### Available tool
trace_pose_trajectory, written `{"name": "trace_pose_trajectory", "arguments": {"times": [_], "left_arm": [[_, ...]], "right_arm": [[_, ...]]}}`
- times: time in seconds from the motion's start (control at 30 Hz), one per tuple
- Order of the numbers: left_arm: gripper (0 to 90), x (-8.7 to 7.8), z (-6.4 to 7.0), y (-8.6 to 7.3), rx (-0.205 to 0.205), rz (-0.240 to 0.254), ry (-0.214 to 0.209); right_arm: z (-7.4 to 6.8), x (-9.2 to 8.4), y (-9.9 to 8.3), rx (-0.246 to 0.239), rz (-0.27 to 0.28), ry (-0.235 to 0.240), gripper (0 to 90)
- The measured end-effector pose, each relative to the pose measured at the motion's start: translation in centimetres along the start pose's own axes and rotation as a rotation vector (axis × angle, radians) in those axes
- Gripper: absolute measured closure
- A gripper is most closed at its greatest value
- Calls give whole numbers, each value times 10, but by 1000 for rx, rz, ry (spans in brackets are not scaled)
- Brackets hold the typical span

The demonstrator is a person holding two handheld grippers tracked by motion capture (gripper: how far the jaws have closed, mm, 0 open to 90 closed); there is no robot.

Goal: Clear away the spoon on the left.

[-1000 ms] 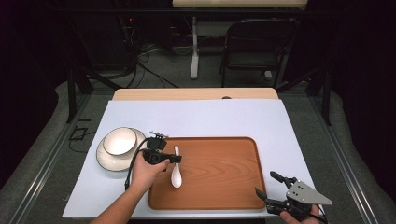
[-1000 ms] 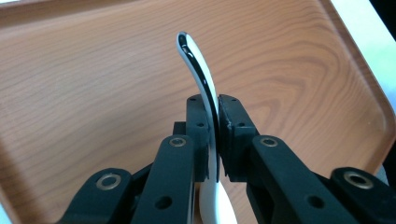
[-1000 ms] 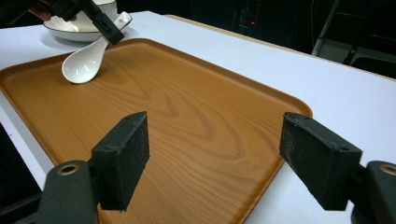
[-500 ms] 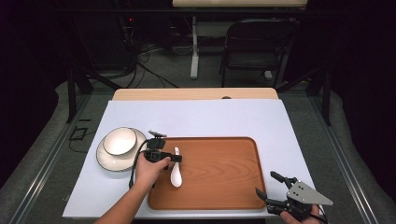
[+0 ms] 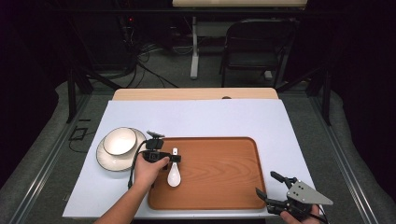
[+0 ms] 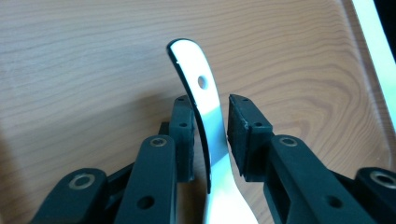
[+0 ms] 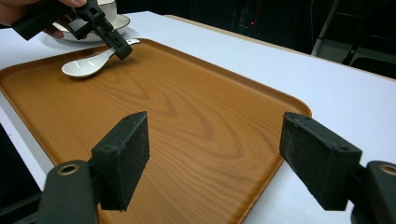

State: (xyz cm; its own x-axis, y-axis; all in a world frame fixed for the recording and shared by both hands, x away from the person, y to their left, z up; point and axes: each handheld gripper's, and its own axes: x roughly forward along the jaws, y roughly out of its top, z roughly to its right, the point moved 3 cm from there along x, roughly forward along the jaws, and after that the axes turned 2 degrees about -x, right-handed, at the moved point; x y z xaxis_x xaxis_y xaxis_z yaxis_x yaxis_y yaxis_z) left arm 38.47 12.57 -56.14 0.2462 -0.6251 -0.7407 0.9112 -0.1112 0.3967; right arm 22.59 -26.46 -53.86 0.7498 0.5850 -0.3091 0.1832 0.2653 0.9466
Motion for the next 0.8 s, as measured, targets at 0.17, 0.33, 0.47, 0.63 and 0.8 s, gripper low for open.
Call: {"name": "trace_pose_trajectory", "arguments": {"times": [0.17,0.33,0.47,0.63,0.8], "left_arm": [[658,-3,0,-1,12,6,24],[581,-4,1,-1,16,11,32],[514,-6,0,0,33,25,61],[505,-8,2,0,50,26,78],[498,-11,3,1,59,38,94]], "right_arm": [[0,0,0,-3,2,0,237],[0,1,0,-4,-1,3,237],[0,0,0,3,-1,1,237],[0,0,0,0,0,1,237],[0,0,0,-3,-1,2,237]]}}
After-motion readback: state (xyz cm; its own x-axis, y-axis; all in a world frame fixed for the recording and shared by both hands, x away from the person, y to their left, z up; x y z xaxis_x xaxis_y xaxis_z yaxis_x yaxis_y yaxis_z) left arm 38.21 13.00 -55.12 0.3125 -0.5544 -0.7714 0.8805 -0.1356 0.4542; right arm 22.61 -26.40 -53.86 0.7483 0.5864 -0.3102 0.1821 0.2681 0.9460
